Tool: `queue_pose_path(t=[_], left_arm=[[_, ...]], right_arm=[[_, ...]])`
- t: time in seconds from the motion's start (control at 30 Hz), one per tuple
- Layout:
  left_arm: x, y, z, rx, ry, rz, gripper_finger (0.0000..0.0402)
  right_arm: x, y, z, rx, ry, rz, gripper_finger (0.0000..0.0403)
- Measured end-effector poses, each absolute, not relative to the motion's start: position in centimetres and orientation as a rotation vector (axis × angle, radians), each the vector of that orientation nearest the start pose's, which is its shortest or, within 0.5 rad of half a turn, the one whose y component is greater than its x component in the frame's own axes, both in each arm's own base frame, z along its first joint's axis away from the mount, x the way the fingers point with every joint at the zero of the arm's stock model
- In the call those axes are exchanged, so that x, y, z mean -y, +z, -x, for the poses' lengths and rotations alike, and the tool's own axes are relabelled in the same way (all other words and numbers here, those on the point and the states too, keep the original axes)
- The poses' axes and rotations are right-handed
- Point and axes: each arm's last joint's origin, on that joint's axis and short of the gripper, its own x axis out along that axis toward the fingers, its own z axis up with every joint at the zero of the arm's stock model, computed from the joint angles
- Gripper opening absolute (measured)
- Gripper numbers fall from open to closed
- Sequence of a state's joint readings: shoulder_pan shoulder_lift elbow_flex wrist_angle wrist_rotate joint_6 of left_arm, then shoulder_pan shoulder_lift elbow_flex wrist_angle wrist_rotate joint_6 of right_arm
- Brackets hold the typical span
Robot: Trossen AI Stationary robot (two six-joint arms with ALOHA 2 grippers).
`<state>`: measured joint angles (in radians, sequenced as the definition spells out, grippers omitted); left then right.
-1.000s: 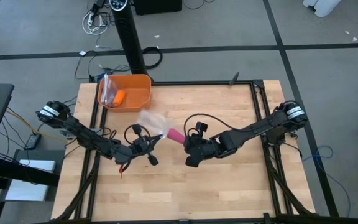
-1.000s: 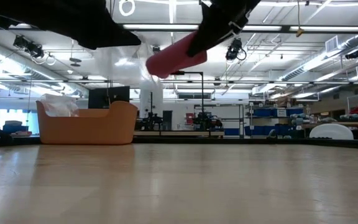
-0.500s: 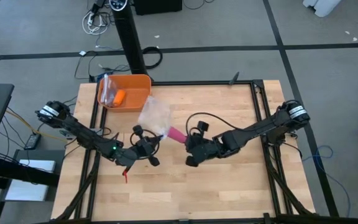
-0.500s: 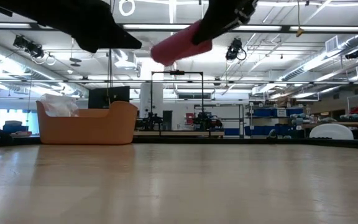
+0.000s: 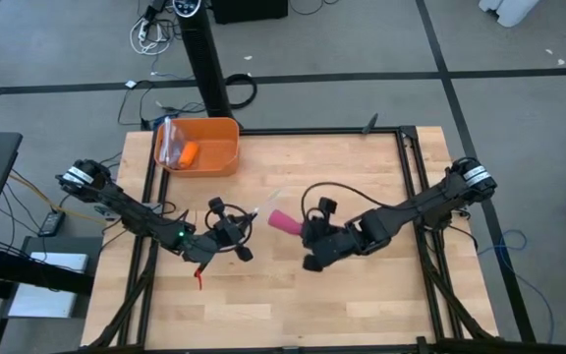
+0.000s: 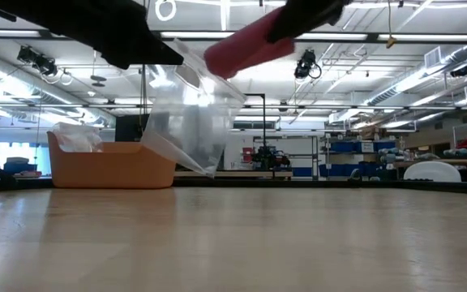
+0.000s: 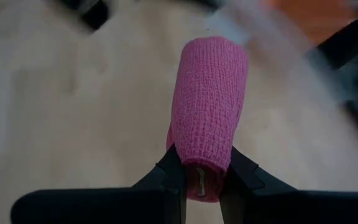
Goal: Roll bandage
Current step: Put the pink bandage into the transparent zip bag
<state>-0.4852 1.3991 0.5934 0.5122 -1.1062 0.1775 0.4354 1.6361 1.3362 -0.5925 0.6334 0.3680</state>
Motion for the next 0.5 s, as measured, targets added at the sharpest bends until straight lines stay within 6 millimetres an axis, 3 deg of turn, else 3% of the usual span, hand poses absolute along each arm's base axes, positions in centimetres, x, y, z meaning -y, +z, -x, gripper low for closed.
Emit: queue_pose_path(t=[0.07, 0.2, 0.4, 0.5], left_arm=[[10.1, 20.5, -24.7, -0.260, 0.599, -0.376, 0.0001], [10.2, 20.6, -24.8, -0.239, 0.559, -0.317, 0.0001], [10.4, 20.5, -24.9, -0.227, 0.453, -0.247, 0.0001], [10.4, 20.4, -24.9, -0.232, 0.445, -0.240, 0.0001]], right_arm=[[-14.1, 27.0, -31.7, -0.748, -0.279, 0.073, 0.0053], [-15.2, 22.6, -30.8, -0.800, -0.241, 0.020, 0.0053], [-15.3, 17.6, -29.4, -0.732, -0.204, -0.094, 0.0057], [-15.0, 16.3, -28.9, -0.708, -0.198, -0.152, 0.0089]])
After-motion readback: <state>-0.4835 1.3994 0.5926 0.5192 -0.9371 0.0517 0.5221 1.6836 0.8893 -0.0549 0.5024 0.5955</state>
